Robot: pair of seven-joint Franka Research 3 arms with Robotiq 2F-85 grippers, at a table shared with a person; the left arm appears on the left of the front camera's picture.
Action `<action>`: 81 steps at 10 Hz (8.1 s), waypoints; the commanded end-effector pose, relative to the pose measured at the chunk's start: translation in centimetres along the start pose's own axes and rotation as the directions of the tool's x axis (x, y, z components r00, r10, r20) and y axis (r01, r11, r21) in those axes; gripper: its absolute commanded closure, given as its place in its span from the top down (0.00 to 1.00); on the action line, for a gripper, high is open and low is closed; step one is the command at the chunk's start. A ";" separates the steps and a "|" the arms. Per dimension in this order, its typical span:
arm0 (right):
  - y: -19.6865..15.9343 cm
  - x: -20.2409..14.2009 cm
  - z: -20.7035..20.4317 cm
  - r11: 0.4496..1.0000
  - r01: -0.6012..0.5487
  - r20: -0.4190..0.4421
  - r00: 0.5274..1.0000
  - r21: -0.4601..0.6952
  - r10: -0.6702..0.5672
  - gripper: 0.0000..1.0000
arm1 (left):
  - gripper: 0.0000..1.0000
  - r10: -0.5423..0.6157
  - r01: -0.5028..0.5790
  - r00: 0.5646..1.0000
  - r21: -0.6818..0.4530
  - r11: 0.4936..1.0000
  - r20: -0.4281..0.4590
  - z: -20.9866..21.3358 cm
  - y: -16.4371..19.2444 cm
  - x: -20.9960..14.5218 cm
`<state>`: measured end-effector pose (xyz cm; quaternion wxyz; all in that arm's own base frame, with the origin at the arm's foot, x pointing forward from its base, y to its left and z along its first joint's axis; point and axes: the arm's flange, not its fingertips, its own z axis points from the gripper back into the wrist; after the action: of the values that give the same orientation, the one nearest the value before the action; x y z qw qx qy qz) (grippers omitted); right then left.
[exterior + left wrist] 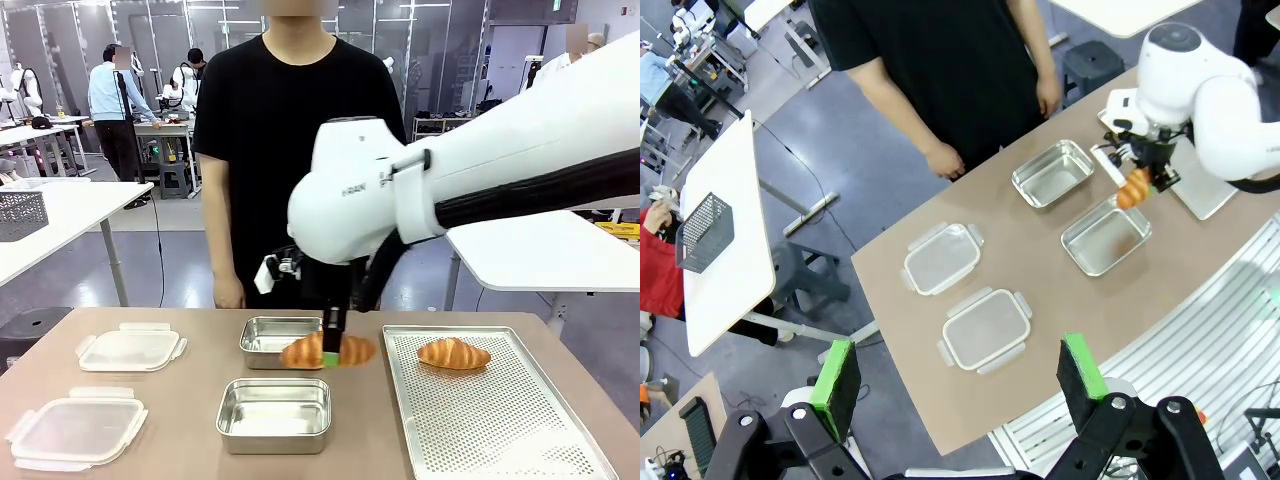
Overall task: Place the bread into the airtight container.
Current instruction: Pick up a Butter Roll and place it into an empty Airtight Container.
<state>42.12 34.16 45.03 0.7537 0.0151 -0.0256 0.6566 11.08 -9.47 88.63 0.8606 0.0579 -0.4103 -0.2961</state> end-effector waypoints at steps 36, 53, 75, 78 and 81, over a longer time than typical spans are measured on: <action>2.1 7.6 -9.8 0.995 0.097 -0.015 0.995 0.021 -0.097 1.00 | 1.00 -0.004 0.004 1.000 -0.004 1.000 0.023 0.9 -0.5 -0.3; 13.8 -25.1 36.5 0.679 0.717 0.395 0.676 -0.157 -0.622 1.00 | 1.00 -0.004 0.004 1.000 -0.004 1.000 0.023 0.9 -0.5 -0.3; -6.4 -25.1 3.4 0.920 0.377 0.137 0.922 -0.109 -0.362 1.00 | 1.00 -0.004 0.004 1.000 -0.004 1.000 0.023 0.9 -0.5 -0.3; -9.7 -26.1 -0.5 0.950 0.268 0.108 0.961 -0.160 -0.253 1.00 | 1.00 -0.004 0.004 1.000 -0.004 1.000 0.023 0.9 -0.5 -0.3; -12.5 -26.5 -5.1 0.977 0.120 0.116 0.988 -0.177 -0.101 1.00 | 1.00 -0.004 0.004 1.000 -0.004 1.000 0.023 0.9 -0.5 -0.3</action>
<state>49.68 7.20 39.35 0.8069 -0.0271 -0.1103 0.5797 11.08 -9.44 88.64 0.8604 0.0572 -0.4104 -0.2966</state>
